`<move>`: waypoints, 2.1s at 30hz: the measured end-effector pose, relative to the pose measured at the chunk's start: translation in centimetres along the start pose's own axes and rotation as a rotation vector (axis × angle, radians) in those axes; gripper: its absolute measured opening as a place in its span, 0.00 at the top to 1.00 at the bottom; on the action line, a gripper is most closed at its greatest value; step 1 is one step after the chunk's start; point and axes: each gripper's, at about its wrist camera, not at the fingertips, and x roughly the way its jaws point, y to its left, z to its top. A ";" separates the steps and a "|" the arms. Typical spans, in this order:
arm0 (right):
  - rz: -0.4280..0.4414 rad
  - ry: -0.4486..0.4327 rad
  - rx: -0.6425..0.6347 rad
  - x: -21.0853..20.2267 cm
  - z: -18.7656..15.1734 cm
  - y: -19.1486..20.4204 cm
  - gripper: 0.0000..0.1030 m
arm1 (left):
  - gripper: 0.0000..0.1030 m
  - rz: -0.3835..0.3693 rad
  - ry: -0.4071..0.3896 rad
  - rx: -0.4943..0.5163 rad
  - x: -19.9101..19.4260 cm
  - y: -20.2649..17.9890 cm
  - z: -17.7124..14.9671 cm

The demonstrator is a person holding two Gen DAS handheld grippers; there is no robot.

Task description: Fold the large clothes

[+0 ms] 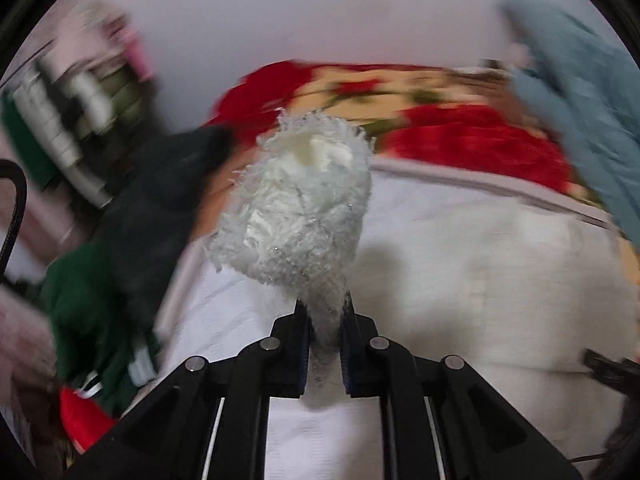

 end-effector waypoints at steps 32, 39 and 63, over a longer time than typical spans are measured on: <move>0.352 0.101 0.412 0.7 3.2 -29.6 0.08 | 0.06 -0.289 0.197 0.166 -0.9 -28.2 0.7; 0.562 0.121 0.340 3.1 8.5 -23.0 0.08 | 0.06 -0.008 0.186 0.102 2.3 -19.2 0.8; 0.205 0.153 0.062 2.7 14.3 -18.2 0.52 | 0.06 0.133 0.287 0.123 9.0 -14.8 2.7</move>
